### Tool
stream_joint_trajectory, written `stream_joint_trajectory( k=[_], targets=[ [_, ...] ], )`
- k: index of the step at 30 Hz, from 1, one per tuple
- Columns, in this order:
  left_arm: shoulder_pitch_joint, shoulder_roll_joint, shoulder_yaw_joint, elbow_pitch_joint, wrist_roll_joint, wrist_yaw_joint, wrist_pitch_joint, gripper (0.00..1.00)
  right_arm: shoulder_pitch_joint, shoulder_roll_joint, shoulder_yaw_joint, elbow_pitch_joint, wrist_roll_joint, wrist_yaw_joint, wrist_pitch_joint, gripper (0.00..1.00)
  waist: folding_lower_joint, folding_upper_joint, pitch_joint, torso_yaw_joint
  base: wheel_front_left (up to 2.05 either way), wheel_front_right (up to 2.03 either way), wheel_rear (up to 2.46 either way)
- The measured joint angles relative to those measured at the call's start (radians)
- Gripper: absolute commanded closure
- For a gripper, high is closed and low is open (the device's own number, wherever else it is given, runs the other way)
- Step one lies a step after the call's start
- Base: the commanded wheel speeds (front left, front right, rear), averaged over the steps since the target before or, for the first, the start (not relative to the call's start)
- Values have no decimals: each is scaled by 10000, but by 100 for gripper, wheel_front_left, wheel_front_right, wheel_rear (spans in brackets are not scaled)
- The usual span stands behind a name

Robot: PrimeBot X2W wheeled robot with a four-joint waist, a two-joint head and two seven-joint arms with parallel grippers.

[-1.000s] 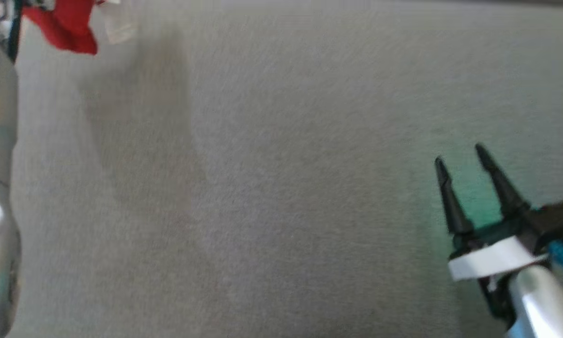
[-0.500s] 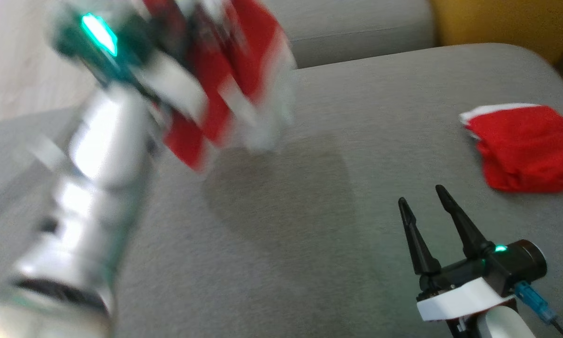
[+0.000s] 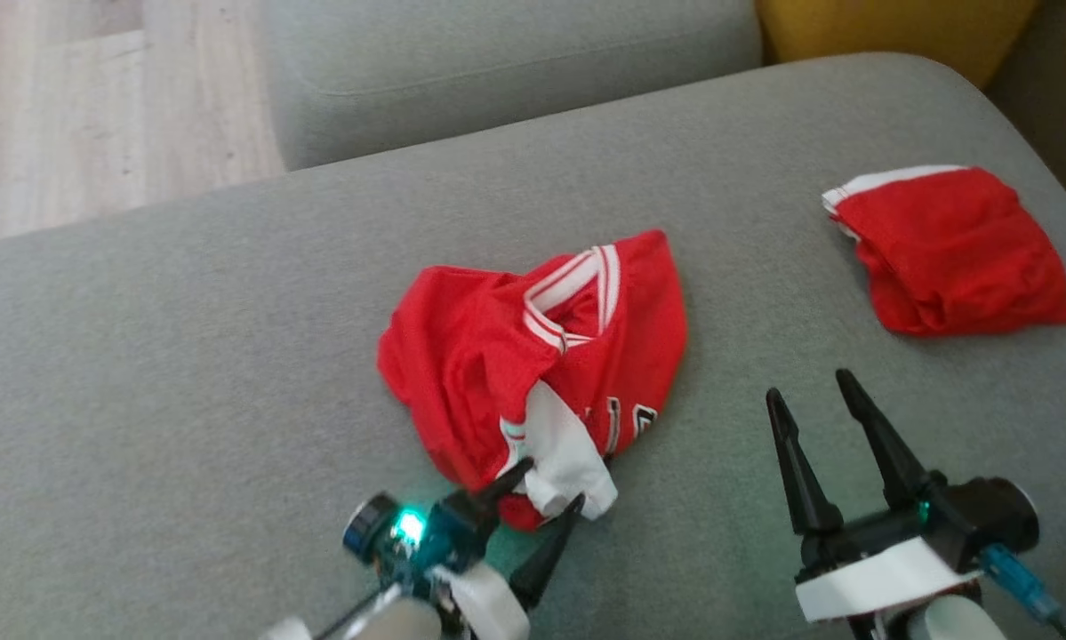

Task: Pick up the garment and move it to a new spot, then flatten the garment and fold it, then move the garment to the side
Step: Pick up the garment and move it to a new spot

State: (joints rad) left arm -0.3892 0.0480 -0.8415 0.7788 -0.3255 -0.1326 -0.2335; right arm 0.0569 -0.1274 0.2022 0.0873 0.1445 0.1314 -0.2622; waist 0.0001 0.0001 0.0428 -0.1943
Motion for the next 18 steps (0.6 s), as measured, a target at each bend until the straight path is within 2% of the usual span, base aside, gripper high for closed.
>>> stream_joint_trajectory(
  k=[2, 6, 10, 14, 18],
  targets=[
    [414, 10, 88, -228, -184, 199, -111, 0, 86, 25, -73, 178, -2, 0, 2, 0, 0, 0, -85, 143, 0, 0, 0],
    [1200, 102, 794, -1735, 186, 1400, -161, 0, 534, 125, -299, 395, -10, 0, 4, 0, -1, 0, -317, 523, 0, 0, 0],
    [2320, 437, 1831, -3509, 623, 2222, -188, 0, 715, 213, -706, 508, -81, 0, 29, 0, -1, 0, -548, 1013, 0, 0, 0],
    [3588, 771, 2849, -4798, 1057, 2734, -188, 0, 779, 357, -997, 550, -144, 0, 31, 0, -1, 0, -837, 1439, 0, 0, 0],
    [4901, 679, 3835, -5914, 1432, 3162, -188, 0, 1104, 571, -1172, 685, -230, 0, 31, 0, -3, 0, -1315, 1787, 0, 0, 0]
  ],
)
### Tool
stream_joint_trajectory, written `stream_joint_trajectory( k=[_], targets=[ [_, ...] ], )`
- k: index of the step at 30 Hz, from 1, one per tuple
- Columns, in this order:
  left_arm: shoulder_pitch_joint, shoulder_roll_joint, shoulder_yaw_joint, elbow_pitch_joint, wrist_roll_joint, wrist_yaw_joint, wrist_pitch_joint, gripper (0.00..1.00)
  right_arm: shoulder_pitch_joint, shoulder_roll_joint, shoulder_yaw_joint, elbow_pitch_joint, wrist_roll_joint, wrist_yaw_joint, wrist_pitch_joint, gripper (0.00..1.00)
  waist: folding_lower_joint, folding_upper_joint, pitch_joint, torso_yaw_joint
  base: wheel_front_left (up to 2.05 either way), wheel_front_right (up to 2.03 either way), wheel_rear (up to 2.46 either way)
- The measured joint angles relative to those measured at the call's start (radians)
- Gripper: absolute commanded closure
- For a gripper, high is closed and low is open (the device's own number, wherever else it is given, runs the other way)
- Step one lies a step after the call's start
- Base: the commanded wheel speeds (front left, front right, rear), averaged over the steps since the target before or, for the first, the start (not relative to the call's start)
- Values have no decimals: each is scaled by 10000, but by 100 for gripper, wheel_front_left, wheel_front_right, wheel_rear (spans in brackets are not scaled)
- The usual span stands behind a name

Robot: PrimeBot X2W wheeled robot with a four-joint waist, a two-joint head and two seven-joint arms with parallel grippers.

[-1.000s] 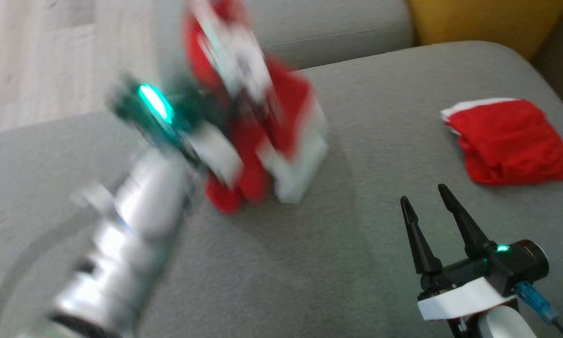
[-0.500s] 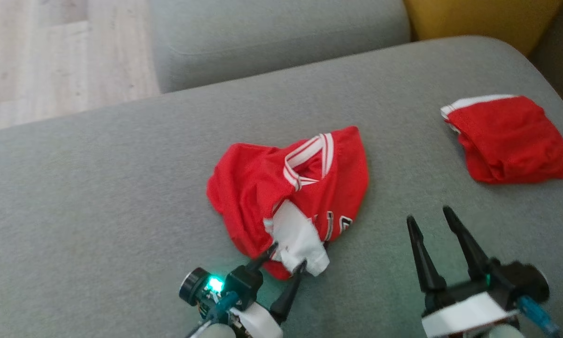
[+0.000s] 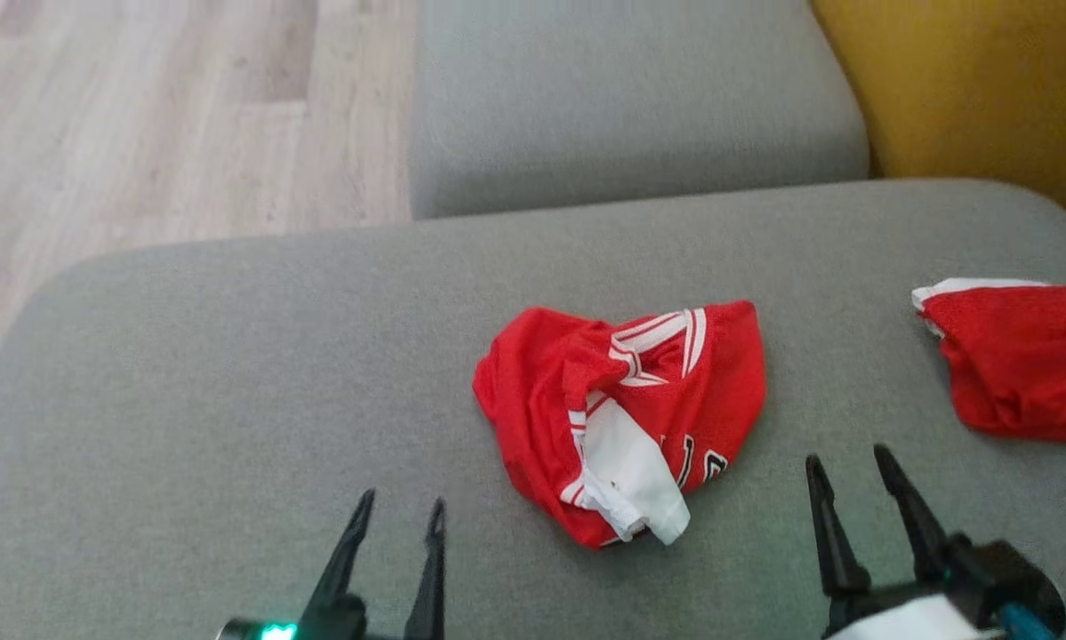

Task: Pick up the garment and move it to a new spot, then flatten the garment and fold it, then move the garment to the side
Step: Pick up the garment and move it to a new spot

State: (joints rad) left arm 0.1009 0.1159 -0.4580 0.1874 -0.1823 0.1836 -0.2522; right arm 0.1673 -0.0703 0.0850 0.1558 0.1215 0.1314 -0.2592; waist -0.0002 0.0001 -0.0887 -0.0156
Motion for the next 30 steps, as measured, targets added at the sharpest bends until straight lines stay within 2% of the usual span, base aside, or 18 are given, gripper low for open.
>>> stream_joint_trajectory(
  k=[6, 14, 30],
  targets=[
    [928, -117, 485, -359, 548, 100, 0, 0, 484, 153, -27, 182, 0, 0, 2, 0, 0, 0, -286, 232, 0, 0, 0],
    [1003, -318, 1055, -529, 780, -52, 0, 0, 482, 222, -96, 198, 0, 0, 2, 0, 2, 0, -270, 360, 0, 0, 0],
    [1059, -541, 1695, -1001, 508, -105, 0, 0, 483, 244, 96, 368, 284, 0, 2, 0, 3, 0, -241, 471, 0, 0, 0]
  ],
)
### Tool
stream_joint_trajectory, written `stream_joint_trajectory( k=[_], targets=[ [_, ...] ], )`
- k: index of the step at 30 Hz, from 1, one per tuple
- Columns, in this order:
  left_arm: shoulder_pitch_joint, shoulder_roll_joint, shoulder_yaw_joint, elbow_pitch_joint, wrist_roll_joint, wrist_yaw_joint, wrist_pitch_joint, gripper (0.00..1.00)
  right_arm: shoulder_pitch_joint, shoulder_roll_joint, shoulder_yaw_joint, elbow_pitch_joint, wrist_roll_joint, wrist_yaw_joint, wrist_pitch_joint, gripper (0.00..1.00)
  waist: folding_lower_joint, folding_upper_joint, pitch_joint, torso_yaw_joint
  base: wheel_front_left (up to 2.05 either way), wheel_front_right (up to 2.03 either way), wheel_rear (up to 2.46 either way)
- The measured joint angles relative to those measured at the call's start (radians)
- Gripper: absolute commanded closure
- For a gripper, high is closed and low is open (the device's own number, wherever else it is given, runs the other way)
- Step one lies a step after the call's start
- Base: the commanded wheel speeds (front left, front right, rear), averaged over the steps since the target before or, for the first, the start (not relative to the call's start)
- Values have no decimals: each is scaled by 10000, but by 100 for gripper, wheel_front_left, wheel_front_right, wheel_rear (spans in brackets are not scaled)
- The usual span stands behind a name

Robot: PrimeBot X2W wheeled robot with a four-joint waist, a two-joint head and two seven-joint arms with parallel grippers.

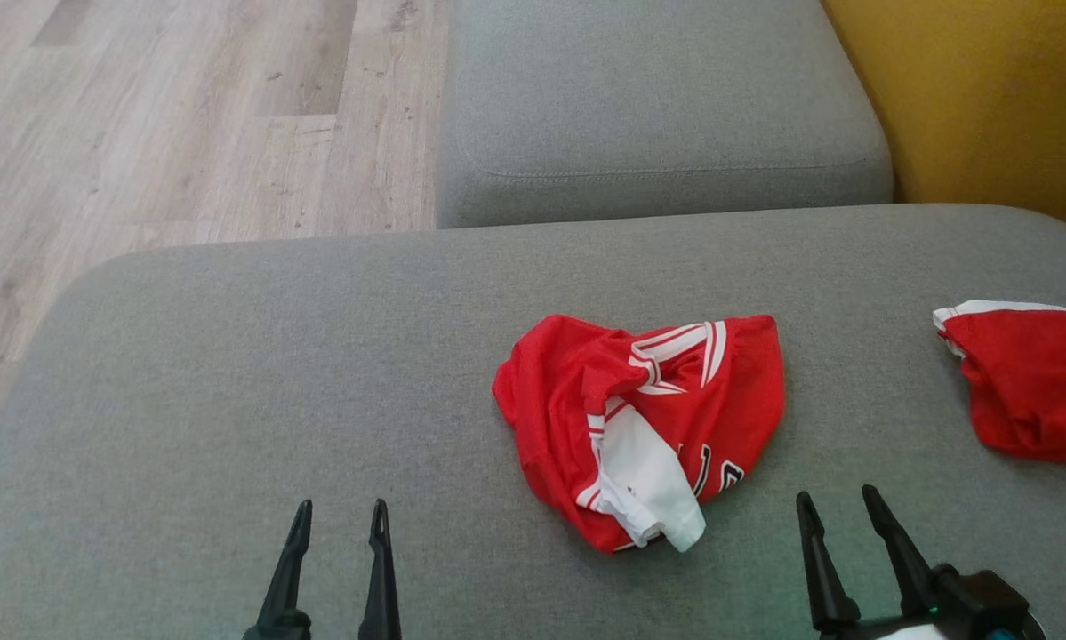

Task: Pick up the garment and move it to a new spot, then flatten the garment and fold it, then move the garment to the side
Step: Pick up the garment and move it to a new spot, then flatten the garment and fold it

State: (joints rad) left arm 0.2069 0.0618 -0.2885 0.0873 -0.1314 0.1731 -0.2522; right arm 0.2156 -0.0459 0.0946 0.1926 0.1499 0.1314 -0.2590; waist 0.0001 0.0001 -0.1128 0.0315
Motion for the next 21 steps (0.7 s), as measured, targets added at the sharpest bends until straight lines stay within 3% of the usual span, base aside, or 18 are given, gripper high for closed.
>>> stream_joint_trajectory(
  k=[21],
  targets=[
    [62, -25, -40, 142, -107, -109, 0, 0, 6, -2, 163, 73, 192, 0, 0, 0, 0, 0, -75, -47, 0, 0, 0]
  ],
)
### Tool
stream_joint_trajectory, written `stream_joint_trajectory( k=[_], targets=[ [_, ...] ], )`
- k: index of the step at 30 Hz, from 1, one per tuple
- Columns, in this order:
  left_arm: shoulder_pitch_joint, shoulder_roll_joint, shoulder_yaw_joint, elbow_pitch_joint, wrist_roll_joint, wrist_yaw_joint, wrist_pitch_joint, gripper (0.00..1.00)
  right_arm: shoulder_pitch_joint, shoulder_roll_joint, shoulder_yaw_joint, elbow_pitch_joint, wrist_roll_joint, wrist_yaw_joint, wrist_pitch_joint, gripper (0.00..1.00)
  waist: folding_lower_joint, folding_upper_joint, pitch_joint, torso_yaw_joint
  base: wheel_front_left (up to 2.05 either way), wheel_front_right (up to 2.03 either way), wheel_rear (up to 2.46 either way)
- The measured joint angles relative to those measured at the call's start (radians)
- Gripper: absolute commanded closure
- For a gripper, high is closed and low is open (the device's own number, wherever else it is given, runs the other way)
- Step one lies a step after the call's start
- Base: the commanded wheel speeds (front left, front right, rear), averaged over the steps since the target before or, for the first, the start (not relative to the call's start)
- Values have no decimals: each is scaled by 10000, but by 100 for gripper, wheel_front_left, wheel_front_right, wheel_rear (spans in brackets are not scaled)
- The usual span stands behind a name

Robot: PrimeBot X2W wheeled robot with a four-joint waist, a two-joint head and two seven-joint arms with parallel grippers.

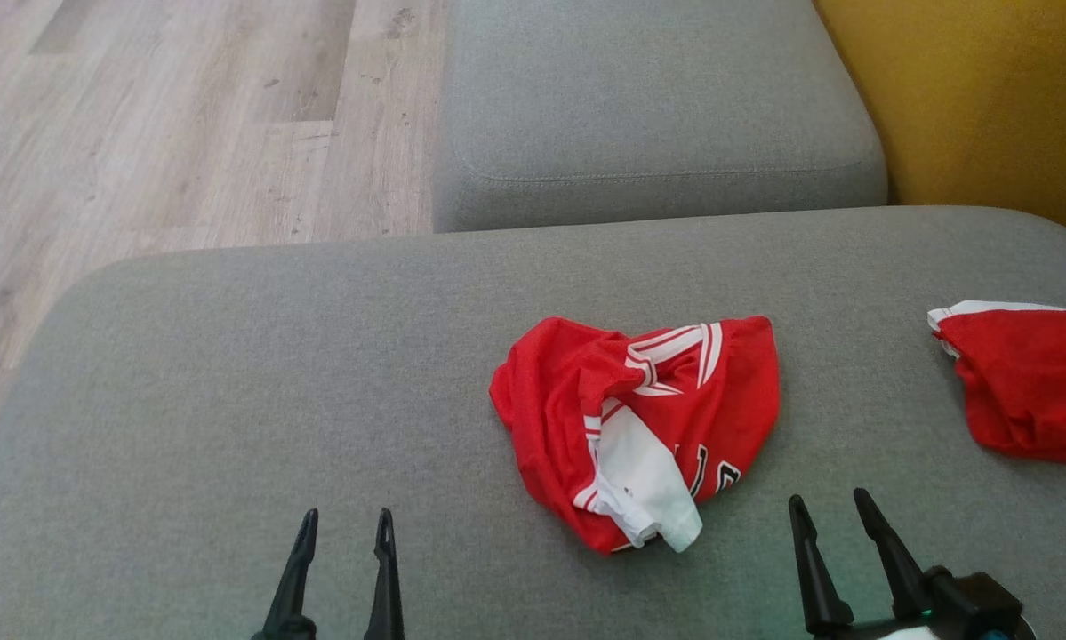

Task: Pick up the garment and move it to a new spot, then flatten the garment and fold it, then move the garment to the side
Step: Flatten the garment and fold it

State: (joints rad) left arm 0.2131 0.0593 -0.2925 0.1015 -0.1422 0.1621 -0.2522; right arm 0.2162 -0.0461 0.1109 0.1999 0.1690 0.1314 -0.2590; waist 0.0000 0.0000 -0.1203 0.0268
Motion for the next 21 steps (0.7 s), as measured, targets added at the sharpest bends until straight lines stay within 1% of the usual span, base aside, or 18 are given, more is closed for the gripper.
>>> stream_joint_trajectory(
  k=[5, 11, 16, 19, 21],
  targets=[
    [-1, -2, -42, 113, 40, -63, 0, 0, -1, 0, 29, 0, 0, 0, 0, 0, 0, 0, 53, -68, 0, 0, 0],
    [-188, -4, -529, 708, 211, -393, 2, 0, -6, -15, 148, -4, 0, 0, 0, 0, 0, 0, 292, -240, 0, 0, 0],
    [-1396, -8, -1022, 1352, 566, -512, 0, 0, -40, -127, 353, -10, 0, 0, 8, 0, 0, 0, 544, -485, 0, 0, 0],
    [-2235, -12, -1438, 1841, 928, -740, 0, 0, -91, -199, 435, -23, 0, 0, 10, 0, 1, 0, 705, -717, 0, 0, 0],
    [-2748, -17, -1818, 2029, 991, -991, 8, 0, -176, -247, 468, -36, 0, 0, 10, 0, 1, 0, 837, -857, 0, 0, 0]
  ],
)
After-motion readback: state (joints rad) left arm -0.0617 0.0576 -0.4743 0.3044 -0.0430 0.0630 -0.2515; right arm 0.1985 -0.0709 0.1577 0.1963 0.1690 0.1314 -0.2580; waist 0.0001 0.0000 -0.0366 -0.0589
